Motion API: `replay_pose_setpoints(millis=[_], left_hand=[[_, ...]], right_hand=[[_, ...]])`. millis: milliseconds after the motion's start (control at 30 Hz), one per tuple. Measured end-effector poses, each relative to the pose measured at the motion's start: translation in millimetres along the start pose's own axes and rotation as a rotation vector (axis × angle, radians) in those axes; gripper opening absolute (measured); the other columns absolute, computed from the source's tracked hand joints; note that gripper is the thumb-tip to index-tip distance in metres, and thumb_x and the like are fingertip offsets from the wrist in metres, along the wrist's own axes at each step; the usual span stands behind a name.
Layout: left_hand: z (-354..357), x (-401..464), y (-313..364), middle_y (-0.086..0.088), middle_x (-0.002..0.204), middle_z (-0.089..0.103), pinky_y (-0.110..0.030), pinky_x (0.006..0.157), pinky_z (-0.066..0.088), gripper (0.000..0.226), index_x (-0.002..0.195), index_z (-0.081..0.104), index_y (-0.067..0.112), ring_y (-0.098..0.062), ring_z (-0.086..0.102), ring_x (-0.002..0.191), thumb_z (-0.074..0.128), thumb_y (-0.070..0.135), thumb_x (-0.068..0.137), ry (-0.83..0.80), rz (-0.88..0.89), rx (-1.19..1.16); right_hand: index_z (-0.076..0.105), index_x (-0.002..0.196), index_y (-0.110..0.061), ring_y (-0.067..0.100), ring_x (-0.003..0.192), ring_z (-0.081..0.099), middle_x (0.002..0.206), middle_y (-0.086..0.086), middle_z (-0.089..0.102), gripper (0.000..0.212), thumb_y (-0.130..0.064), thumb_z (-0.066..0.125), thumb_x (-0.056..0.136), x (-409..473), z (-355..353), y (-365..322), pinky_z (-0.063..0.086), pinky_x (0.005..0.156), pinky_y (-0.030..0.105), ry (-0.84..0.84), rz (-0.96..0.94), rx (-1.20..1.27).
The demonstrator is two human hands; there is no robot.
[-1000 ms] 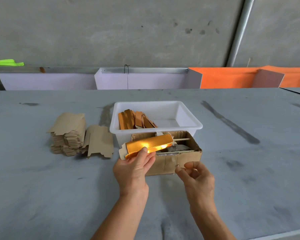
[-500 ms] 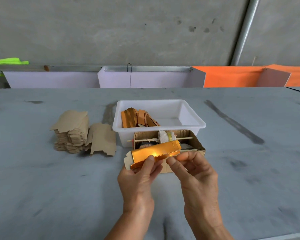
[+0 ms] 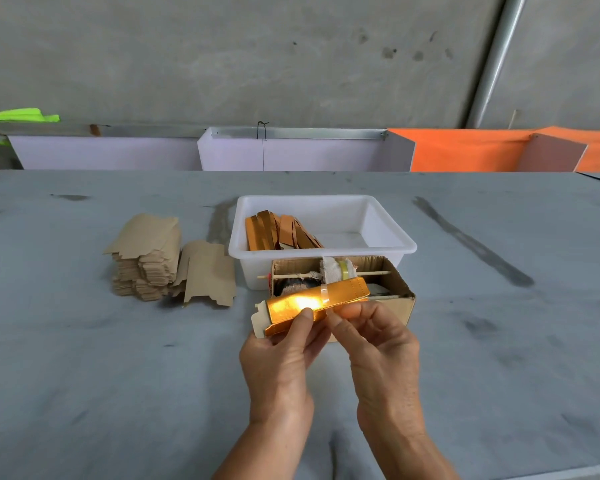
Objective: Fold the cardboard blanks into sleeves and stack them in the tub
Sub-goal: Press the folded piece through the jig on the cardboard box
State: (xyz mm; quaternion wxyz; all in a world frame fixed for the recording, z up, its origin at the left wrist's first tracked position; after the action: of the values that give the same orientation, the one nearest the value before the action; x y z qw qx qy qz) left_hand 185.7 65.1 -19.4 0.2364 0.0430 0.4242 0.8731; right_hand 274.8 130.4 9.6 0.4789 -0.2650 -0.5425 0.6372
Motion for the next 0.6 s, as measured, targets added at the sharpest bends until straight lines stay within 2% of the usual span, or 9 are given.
replay_pose_setpoints(millis=[233, 433, 600], left_hand=[[-0.1, 1.4, 0.0, -0.021, 0.086, 0.072, -0.029, 0.059, 0.057, 0.018, 0.099, 0.065, -0.006, -0.033, 0.071, 0.075, 0.064, -0.004, 0.081, 0.0, -0.005, -0.012], [-0.1, 1.4, -0.4, -0.022, 0.085, 0.072, -0.029, 0.058, 0.057, 0.017, 0.099, 0.064, -0.007, -0.032, 0.072, 0.073, 0.063, -0.005, 0.082, 0.01, -0.015, -0.009], [0.3, 0.1, 0.3, -0.021, 0.082, 0.072, -0.03, 0.058, 0.057, 0.013, 0.095, 0.065, -0.006, -0.033, 0.071, 0.071, 0.063, -0.005, 0.082, 0.01, -0.02, -0.003]], right_hand=[[0.072, 0.068, -0.016, 0.021, 0.076, 0.064, 0.074, 0.006, 0.071, 0.023, 0.004, 0.069, 0.077, 1.3, 0.6, 3.1, 0.05, 0.071, 0.031, -0.013, 0.017, -0.061], [0.074, 0.069, -0.025, 0.01, 0.071, 0.064, 0.07, -0.002, 0.071, 0.028, 0.002, 0.071, 0.077, 2.7, 0.3, 4.9, 0.049, 0.068, 0.023, -0.007, 0.047, -0.103], [0.075, 0.073, -0.029, 0.007, 0.062, 0.06, 0.067, 0.002, 0.069, 0.031, 0.002, 0.069, 0.079, 3.9, -1.7, 7.2, 0.051, 0.059, 0.017, -0.005, 0.044, -0.151]])
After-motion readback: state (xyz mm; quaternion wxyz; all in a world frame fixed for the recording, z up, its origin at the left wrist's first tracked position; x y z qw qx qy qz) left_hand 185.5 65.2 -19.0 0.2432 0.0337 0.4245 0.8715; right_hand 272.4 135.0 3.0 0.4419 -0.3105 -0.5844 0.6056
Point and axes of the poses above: each hand's wrist, its own x-axis towards the middle knuckle, its own z-axis out of the palm, y = z × x, the point moved 5 cm from there along x, towards the middle knuckle
